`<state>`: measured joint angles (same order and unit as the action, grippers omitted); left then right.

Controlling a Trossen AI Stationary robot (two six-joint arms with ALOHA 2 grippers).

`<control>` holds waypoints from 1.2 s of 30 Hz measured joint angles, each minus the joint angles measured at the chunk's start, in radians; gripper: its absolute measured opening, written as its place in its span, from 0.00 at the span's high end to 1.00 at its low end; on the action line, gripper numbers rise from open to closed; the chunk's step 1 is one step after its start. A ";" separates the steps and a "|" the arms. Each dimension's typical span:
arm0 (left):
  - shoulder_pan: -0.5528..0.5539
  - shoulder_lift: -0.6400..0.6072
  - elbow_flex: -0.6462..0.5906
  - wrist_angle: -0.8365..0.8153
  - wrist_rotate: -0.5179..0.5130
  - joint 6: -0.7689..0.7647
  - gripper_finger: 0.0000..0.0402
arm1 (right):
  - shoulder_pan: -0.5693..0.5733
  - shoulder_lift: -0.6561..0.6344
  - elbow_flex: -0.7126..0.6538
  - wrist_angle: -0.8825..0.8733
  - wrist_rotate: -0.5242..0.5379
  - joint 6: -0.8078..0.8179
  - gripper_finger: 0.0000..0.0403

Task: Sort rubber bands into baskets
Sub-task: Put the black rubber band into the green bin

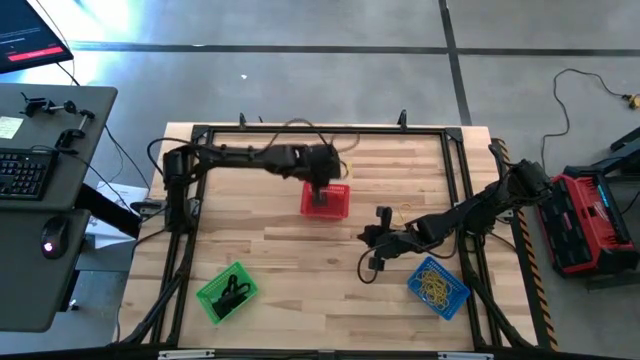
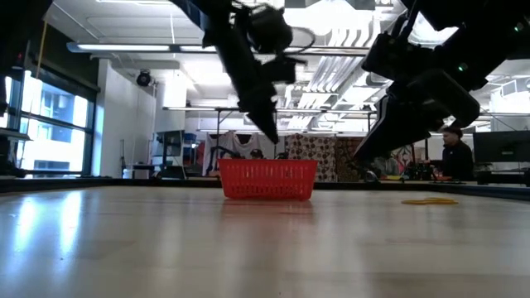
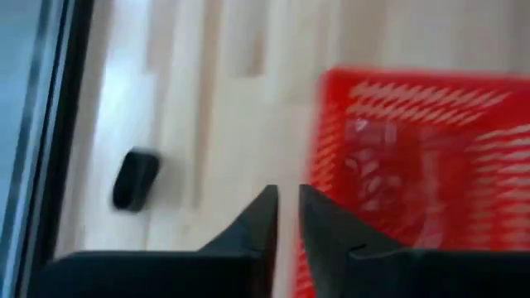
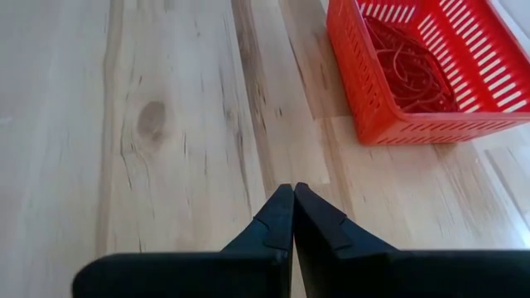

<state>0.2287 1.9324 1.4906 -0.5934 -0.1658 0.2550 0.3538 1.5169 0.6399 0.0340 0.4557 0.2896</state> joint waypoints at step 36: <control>0.309 0.358 0.498 -0.398 0.228 0.322 1.00 | 0.000 0.000 0.000 0.083 -0.003 -0.064 1.00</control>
<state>0.5377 2.2907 1.9890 -0.9918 0.0623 0.5769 0.3542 1.5169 0.6399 0.1172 0.4526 0.2257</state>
